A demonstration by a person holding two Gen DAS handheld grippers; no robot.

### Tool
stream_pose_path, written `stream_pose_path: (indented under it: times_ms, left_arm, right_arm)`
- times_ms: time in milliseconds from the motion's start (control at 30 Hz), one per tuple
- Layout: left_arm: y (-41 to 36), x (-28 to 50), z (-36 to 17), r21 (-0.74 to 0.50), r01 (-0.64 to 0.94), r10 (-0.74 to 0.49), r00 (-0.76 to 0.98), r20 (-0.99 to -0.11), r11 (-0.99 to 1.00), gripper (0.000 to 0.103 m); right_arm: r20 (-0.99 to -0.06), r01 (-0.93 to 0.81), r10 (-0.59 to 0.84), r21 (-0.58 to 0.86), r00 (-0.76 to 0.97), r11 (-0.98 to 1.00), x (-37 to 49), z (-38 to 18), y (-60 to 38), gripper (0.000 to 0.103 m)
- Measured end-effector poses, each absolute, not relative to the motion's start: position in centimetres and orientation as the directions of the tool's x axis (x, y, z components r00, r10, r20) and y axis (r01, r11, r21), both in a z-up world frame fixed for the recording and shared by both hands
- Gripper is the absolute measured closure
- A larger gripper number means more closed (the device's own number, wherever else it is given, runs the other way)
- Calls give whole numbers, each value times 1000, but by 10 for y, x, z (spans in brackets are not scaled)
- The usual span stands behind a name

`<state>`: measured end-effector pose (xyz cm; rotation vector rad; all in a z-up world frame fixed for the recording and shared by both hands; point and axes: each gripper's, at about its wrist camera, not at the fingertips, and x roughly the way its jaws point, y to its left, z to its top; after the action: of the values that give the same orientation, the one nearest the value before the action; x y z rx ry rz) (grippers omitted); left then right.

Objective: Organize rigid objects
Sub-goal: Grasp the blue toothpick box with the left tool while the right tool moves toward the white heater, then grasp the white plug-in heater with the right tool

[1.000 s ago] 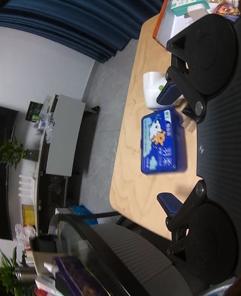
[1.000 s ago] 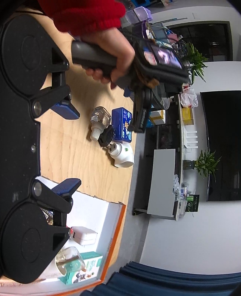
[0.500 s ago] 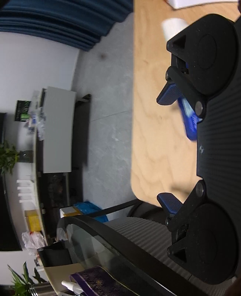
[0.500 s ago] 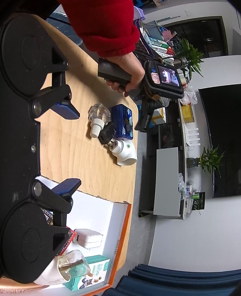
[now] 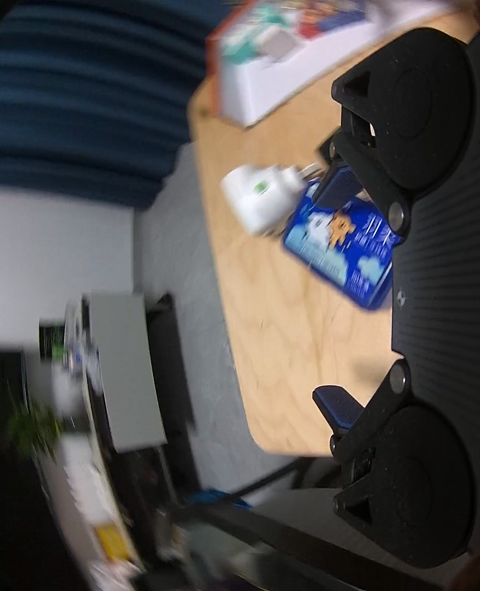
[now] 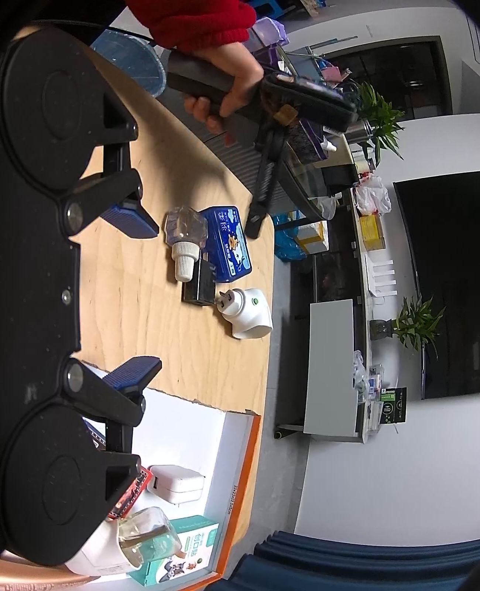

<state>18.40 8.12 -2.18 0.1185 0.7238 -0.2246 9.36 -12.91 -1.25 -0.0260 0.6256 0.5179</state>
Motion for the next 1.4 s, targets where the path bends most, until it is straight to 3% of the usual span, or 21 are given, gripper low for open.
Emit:
stream_pose_path:
  times_ms: [200,267,333,400,600,800,1167,1200,1233,1333,1400]
  left_arm:
    - [55,189,-43,166,333,-134,715,-686,928,1]
    - [65,196,-43,70,289,-159,696,-700,955,9]
    - [83,205,-48,-41,248,-201,667,-717,968,26]
    - [89,201,-50,-27,210,-169,701,-693,977,40]
    - [93,185,-44,16,93,-57,727,-684,996,41]
    - [96,162,-6,-13,-25,11,773,-634,1000,41]
    - [94,165,-6,-68,-87,26,786,-618,994,41]
    - [94,167,-7,-72,-92,28,784,-621,993,41]
    - [95,168,-7,-74,-99,31,782,-622,992,41]
    - [94,166,-7,-81,-112,38,783,-621,990,41]
    - [92,165,-7,-79,-114,42,788,-614,990,41]
  right_arm:
    - [-562,-475,445,103,697,874,90,-9,-129,19]
    - [-567,-470,443,110,694,876,91,-9,-129,19]
    - [-571,-475,447,111,689,873,93,-10,-127,19]
    - [-581,-487,451,105,677,867,96,-11,-122,19]
    - [-597,-500,477,142,645,854,119,-9,-110,19]
    - [-593,-413,455,216,664,885,191,-6,-87,15]
    - [-697,-380,314,64,644,923,293,-52,-21,13]
    - [-703,-381,317,71,637,922,297,-56,-19,15]
    - [-711,-381,319,77,627,921,301,-60,-18,26]
    - [-688,-375,304,50,659,926,296,-61,-17,36]
    - [-677,-364,298,46,674,930,291,-56,-19,36]
